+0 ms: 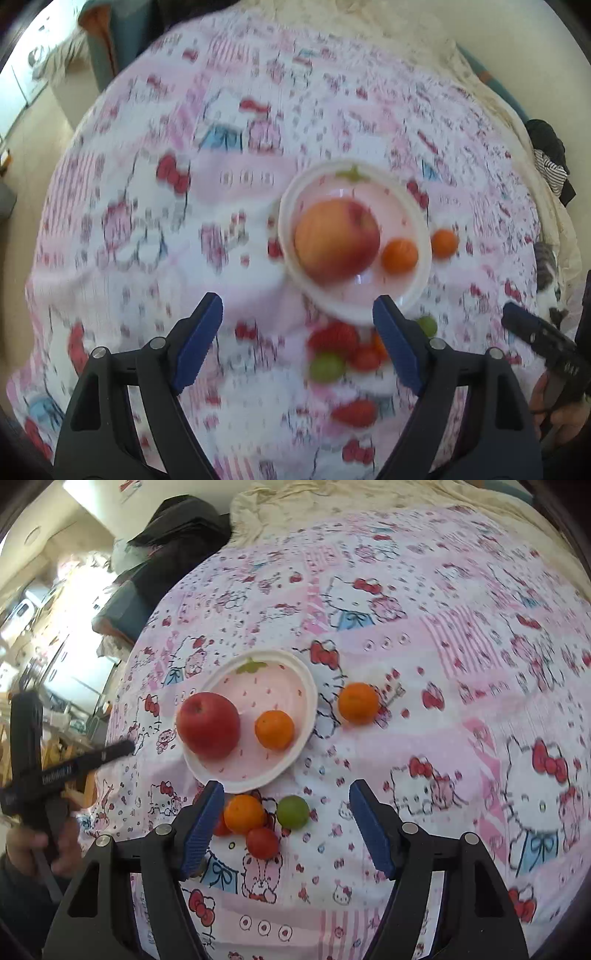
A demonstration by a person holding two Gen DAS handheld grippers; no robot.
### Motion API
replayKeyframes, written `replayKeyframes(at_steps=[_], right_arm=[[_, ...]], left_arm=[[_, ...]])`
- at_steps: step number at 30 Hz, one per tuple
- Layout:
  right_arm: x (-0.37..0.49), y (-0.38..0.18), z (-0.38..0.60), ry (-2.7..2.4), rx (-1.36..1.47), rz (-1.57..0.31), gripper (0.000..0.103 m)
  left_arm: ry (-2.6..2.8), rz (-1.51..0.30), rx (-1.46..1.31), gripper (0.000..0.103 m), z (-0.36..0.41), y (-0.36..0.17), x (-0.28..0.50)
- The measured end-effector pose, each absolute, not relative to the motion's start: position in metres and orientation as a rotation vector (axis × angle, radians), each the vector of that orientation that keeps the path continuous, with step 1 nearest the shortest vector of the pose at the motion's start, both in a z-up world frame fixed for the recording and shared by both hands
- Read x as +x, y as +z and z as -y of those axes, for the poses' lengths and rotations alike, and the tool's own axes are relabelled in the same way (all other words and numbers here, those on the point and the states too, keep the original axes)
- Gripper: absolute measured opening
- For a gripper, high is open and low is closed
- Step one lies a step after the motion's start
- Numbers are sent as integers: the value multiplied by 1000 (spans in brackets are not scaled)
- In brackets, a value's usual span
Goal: Organize fruits
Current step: 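Grasp a strawberry with the left gripper while the right gripper grasps a red tomato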
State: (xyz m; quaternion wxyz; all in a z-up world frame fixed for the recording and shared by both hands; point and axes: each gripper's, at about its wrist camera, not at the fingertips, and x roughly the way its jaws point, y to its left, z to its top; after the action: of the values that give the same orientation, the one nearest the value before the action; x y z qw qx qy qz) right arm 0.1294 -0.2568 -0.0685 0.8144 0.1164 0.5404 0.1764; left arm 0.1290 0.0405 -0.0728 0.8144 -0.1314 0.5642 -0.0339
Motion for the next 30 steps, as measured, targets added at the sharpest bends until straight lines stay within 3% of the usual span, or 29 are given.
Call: replayKeyframes(at_steps=[12, 20, 25, 30], right_arm=[[119, -84, 270, 308, 311, -1199, 73], [121, -85, 269, 307, 314, -1204, 73], [122, -86, 266, 311, 304, -1201, 73], [122, -90, 259, 328, 283, -1220, 73]], left_arm=[[-195, -1354, -166, 80, 27, -115, 64], [-233, -1347, -123, 67, 43, -130, 63], [-236, -1348, -99, 41, 43, -135, 65], [-242, -1325, -108, 39, 39, -120, 62]])
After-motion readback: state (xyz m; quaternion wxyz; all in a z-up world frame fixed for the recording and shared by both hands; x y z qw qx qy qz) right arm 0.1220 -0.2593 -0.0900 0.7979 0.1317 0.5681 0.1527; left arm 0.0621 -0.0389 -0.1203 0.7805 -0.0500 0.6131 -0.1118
